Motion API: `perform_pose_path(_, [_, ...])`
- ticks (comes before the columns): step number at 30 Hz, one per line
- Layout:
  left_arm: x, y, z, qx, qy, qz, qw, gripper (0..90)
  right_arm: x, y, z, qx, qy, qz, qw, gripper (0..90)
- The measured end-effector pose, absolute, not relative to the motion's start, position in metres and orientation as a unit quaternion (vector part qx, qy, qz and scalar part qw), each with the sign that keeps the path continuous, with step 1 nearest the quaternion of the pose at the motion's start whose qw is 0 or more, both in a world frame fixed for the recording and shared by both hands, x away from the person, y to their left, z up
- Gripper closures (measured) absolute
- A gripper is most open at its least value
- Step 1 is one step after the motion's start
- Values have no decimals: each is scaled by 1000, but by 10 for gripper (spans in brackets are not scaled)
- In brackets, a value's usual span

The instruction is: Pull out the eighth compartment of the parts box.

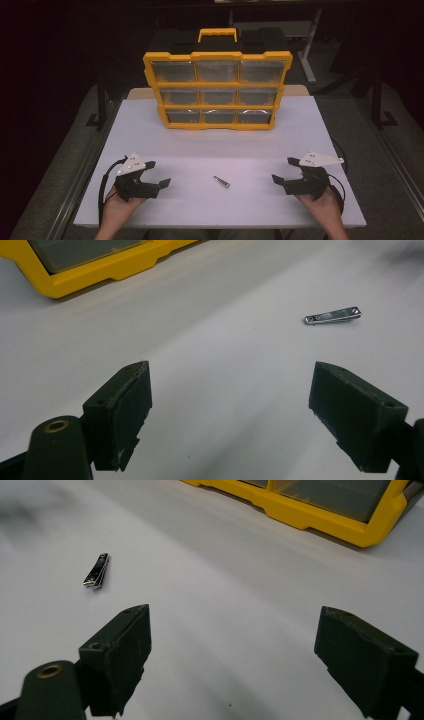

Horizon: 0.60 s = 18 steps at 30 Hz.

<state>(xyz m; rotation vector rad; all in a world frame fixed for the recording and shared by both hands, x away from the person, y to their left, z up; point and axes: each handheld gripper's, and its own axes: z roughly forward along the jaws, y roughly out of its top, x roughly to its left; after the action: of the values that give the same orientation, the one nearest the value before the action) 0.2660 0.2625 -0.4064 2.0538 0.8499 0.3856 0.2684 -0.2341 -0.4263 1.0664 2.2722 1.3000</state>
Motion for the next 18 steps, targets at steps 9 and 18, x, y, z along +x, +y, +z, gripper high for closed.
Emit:
perform_pose_path(9, [270, 261, -411, 828, 339, 140, 425, 175, 268, -232, -427, 369, 798, 450, 154, 142])
perform_pose_path(18, [266, 260, -408, 829, 334, 143, 426, 175, 265, -230, -424, 367, 795, 454, 162, 140])
